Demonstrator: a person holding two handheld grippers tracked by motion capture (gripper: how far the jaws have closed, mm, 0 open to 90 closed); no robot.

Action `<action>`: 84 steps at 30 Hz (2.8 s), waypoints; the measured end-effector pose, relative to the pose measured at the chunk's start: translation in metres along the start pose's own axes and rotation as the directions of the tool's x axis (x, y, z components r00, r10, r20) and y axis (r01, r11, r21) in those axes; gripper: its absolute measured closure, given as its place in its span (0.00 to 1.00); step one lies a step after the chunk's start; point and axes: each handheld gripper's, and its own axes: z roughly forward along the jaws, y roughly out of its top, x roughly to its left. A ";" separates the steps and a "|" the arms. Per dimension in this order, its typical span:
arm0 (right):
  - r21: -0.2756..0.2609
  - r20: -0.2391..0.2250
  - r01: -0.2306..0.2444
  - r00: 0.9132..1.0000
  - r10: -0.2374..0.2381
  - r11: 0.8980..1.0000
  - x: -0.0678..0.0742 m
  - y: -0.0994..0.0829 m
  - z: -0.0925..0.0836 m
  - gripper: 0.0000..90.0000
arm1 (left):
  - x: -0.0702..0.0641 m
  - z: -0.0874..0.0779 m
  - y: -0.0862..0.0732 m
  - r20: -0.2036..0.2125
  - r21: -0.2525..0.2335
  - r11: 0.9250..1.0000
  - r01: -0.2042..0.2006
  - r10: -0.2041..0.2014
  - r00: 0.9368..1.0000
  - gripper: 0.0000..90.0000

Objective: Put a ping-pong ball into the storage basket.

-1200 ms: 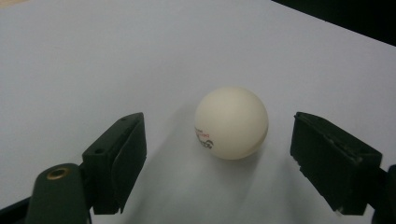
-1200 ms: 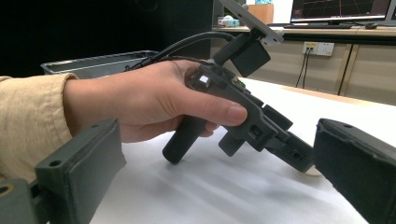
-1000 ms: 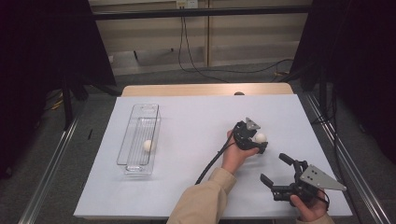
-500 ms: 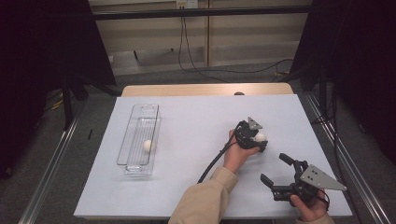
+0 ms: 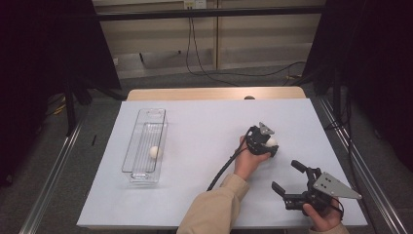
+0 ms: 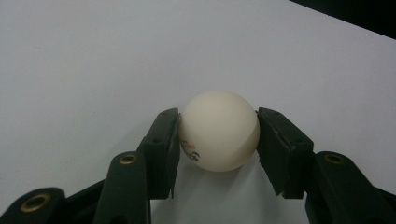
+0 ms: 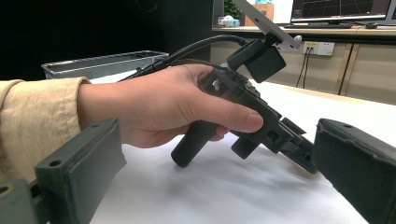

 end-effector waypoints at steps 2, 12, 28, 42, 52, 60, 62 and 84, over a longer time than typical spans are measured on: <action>-0.001 0.000 -0.002 1.000 0.002 1.000 0.000 0.000 0.000 0.02 | -0.001 0.000 0.000 0.004 0.000 1.000 0.003 -0.003 1.000 0.56; 0.000 -0.001 -0.002 1.000 0.002 1.000 0.000 0.000 -0.001 0.02 | -0.001 -0.005 0.001 0.021 0.012 1.000 0.022 -0.022 1.000 0.57; 0.001 0.003 0.000 1.000 0.000 1.000 0.000 0.000 0.000 0.02 | 0.006 -0.035 -0.004 0.028 -0.001 0.999 0.051 -0.051 0.998 0.57; 0.002 0.000 0.005 1.000 -0.005 1.000 0.001 0.000 0.000 0.02 | 0.014 -0.054 -0.012 0.030 -0.004 0.998 0.066 -0.066 0.997 0.57; 0.004 -0.001 0.007 1.000 -0.007 1.000 0.002 0.000 0.001 0.02 | 0.020 -0.066 -0.019 0.026 -0.002 0.997 0.075 -0.075 0.997 0.57; 0.004 -0.001 0.008 1.000 -0.008 1.000 0.002 0.000 0.001 0.02 | 0.025 -0.075 -0.022 0.020 -0.003 0.997 0.078 -0.078 0.997 0.57; 0.004 -0.001 0.007 1.000 -0.007 1.000 0.002 0.000 0.001 0.02 | 0.026 -0.077 -0.023 0.018 -0.003 0.997 0.080 -0.080 0.997 0.57; 0.006 -0.002 0.012 1.000 -0.012 1.000 0.002 0.000 0.001 0.02 | 0.038 -0.098 -0.030 0.007 0.001 0.997 0.078 -0.078 0.997 0.57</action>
